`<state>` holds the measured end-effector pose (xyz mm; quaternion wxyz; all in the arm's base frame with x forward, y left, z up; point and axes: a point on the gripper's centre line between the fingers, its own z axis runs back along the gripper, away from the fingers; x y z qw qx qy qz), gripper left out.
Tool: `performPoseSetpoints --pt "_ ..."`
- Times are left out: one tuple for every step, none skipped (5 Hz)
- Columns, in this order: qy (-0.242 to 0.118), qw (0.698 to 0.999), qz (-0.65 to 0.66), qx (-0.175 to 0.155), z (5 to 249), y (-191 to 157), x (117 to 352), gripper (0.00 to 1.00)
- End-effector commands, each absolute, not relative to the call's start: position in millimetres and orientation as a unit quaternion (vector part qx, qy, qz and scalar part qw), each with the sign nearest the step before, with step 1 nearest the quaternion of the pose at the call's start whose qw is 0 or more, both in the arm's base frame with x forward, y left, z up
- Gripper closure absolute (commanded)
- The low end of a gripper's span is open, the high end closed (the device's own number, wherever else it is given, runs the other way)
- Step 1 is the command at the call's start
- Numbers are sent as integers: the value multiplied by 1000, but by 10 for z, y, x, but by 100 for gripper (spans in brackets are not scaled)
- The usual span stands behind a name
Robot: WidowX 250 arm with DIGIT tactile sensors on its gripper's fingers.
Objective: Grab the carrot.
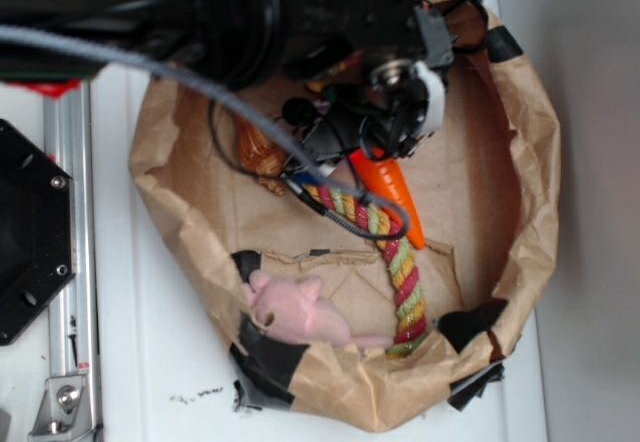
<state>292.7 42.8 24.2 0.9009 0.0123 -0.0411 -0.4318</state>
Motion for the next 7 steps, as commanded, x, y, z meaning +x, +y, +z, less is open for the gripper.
performPoseSetpoints --pt "-68 860 -505 -26 305 -324 2886 0" --pt "-84 864 -496 -30 410 -415 2932 22" --pt "-86 871 -483 -27 405 -423 2951 100" --pt "-82 874 -478 -18 369 -417 2925 100" --pt "-99 883 -459 -11 574 -392 2918 100" --pt "-128 910 -393 -5 1081 -298 2931 100" --pt "-124 946 -301 -11 1582 -136 2929 100"
